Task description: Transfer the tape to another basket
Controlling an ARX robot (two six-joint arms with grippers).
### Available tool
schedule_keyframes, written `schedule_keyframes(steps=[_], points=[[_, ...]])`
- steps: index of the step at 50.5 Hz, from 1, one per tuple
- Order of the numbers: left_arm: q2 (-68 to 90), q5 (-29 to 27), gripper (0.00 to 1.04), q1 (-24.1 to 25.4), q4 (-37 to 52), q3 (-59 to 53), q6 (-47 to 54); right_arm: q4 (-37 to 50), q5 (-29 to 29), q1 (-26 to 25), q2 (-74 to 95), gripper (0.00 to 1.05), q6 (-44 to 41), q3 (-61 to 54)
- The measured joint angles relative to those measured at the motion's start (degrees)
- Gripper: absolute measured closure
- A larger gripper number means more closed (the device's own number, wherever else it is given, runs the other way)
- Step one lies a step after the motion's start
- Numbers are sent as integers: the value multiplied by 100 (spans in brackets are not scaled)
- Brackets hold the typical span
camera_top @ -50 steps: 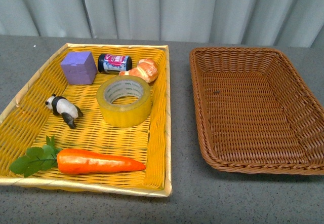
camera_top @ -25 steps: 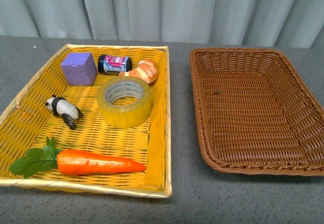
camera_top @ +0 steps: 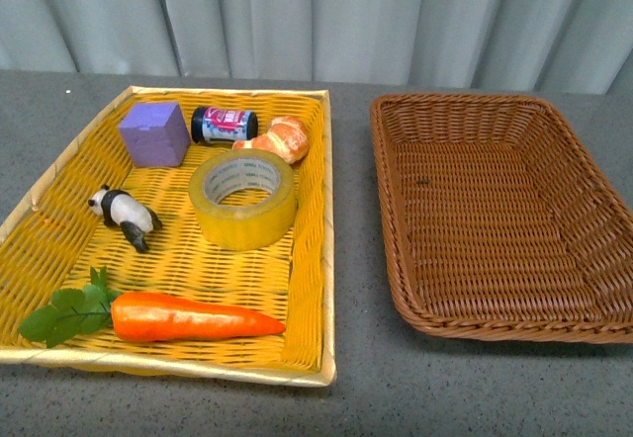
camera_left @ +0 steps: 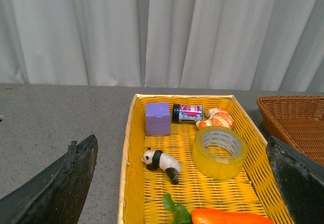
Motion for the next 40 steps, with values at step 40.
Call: schedule_keyframes(steps=[40], points=[[9195, -76, 6, -669, 2752, 3921, -1132, 0, 0, 0, 0, 9, 0, 0]])
